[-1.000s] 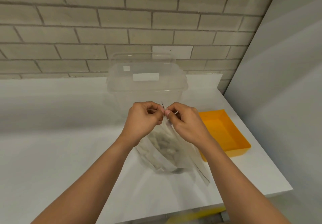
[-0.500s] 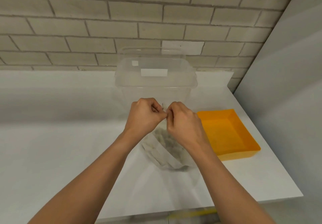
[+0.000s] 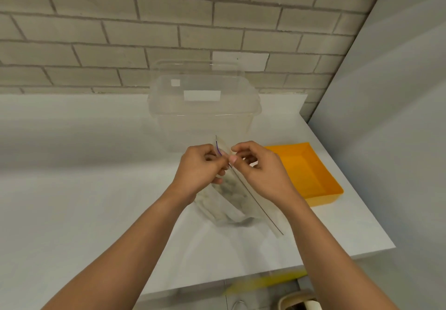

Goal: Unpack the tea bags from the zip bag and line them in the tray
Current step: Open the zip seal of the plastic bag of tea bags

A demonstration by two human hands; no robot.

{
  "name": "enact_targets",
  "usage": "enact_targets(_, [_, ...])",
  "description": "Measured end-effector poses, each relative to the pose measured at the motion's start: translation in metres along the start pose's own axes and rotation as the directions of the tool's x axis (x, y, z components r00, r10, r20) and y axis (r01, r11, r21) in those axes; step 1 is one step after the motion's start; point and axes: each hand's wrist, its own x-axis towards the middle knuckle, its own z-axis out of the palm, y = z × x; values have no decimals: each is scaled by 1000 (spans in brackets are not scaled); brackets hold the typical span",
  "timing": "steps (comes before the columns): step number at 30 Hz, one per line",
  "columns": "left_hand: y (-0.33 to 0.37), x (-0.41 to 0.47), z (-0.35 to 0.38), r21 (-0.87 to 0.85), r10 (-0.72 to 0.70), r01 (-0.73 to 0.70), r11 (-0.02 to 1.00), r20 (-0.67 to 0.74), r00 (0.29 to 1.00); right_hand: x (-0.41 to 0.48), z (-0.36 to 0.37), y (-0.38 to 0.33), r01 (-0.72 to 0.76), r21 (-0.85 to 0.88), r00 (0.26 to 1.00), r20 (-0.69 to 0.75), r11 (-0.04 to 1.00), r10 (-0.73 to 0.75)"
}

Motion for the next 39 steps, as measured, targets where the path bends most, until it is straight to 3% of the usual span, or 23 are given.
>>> enact_targets(5, [-4,-4,-2,36,45,-46,998,12,999,-19,2,4,71,-221,997,45,973,-62])
enact_targets(9, [-5,-4,-11,123,115,-117,986,17,993,-22,6,0,-20,-305,995,-103,952,-12])
enact_targets(11, [-8,-2,-19,138,121,-117,983,-18,993,-25,4,2,-86,-285,982,-183,955,34])
enact_targets(14, [-11,-7,-21,-43,53,-55,998,-42,998,-31,6,-2,-115,-151,976,-202,982,83])
enact_targets(16, [-14,-15,-15,-149,-32,37,988,39,999,-35,11,-6,-113,-90,976,-197,989,94])
enact_targets(19, [-21,-26,-3,-124,-104,131,984,203,974,-40,17,-8,-109,-32,977,-187,993,101])
enact_targets(23, [-27,-27,-1,-167,-75,112,980,210,975,-51,15,-6,-114,10,980,-166,993,114])
enact_targets(28, [-27,-27,0,-157,-54,87,984,206,977,-61,9,1,-62,-233,998,-26,971,57])
enact_targets(33, [-30,-27,-5,-110,-19,39,993,183,983,-61,8,3,-145,-18,989,-11,989,145])
enact_targets(39, [-33,-31,-13,-120,-42,52,991,88,995,-59,17,4,-134,-117,965,-242,984,102])
